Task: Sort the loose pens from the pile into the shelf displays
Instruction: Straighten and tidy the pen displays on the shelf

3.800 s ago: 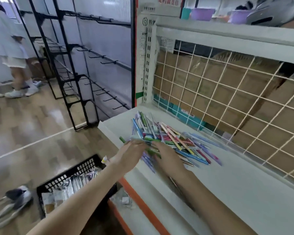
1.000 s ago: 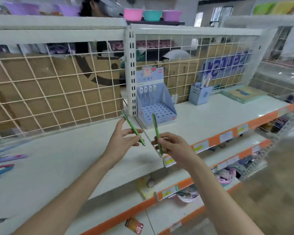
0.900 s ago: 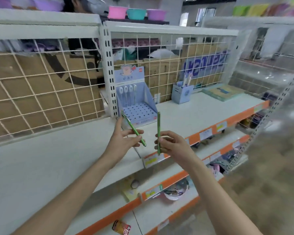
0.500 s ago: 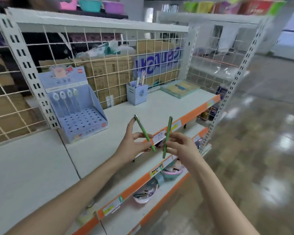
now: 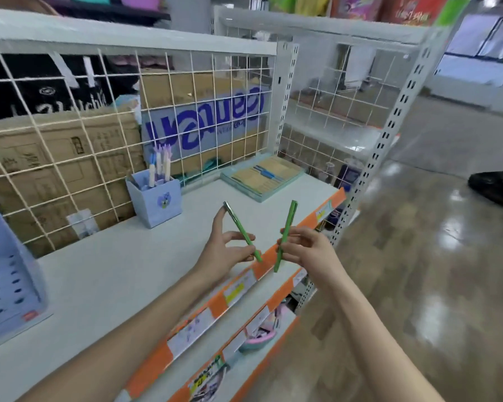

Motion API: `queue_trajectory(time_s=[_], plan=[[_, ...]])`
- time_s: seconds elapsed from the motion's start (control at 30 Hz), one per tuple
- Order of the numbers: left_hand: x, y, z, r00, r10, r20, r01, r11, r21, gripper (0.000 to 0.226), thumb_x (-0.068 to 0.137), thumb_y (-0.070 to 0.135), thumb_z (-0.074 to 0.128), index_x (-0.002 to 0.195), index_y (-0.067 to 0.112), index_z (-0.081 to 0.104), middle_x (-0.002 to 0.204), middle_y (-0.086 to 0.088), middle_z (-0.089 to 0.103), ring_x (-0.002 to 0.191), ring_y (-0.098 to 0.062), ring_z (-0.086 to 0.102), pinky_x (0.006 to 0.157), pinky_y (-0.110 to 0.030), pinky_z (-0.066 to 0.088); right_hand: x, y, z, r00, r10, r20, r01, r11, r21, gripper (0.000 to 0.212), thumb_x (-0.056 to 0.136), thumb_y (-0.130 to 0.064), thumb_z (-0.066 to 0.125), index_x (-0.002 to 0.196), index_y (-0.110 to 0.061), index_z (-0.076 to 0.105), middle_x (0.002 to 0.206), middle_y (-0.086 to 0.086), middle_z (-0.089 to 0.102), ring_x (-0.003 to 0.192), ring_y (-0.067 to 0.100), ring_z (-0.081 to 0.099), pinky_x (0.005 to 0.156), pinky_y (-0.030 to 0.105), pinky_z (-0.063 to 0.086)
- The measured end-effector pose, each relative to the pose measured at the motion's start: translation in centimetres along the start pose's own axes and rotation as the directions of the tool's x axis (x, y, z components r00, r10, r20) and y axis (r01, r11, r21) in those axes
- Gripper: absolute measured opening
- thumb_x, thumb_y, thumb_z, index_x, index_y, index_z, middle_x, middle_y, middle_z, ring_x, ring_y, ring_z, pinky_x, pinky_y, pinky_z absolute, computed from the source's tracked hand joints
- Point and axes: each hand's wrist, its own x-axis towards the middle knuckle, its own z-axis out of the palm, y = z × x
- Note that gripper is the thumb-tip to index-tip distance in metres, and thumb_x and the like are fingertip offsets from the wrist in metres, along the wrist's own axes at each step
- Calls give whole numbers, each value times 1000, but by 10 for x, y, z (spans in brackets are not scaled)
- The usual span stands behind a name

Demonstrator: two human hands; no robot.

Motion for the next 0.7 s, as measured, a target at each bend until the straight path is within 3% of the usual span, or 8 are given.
queue_trajectory(time_s=[0.2, 0.4, 0.57, 0.7], plan=[[79, 3, 10, 996, 18, -82, -8, 993, 121, 98, 74, 0, 75, 143, 34, 13, 87, -11, 68, 77, -22, 68, 79, -34, 55, 76, -12, -25, 999, 29, 14, -29, 1000, -8, 16, 86, 2, 61, 100, -5, 62, 89, 18, 64, 82, 28, 68, 71, 32, 59], [126, 2, 15, 990, -7, -141, 21, 995, 97, 88, 80, 2, 70, 143, 31, 15, 82, -9, 68, 64, -5, 66, 62, -19, 55, 131, -17, -36, 998, 27, 65, -24, 999, -48, 17, 87, 3, 59, 103, 2, 63, 83, 16, 65, 79, 23, 66, 64, 25, 57], [166, -3, 17, 963, -8, -268, 39, 993, 109, 89, 78, 1, 72, 144, 27, 19, 85, -8, 66, 65, -12, 66, 59, -19, 54, 187, -16, -40, 993, 37, 111, -31, 998, -55, 21, 86, 3, 60, 106, 5, 59, 90, 22, 63, 80, 27, 64, 63, 23, 57], [197, -8, 20, 936, 25, -351, 27, 989, 144, 88, 75, -2, 73, 142, 24, 23, 80, -6, 63, 57, -6, 64, 58, -19, 54, 243, -18, -38, 984, 26, 176, -19, 999, -45, 19, 85, 6, 59, 104, 6, 58, 85, 20, 60, 76, 27, 62, 62, 24, 57]])
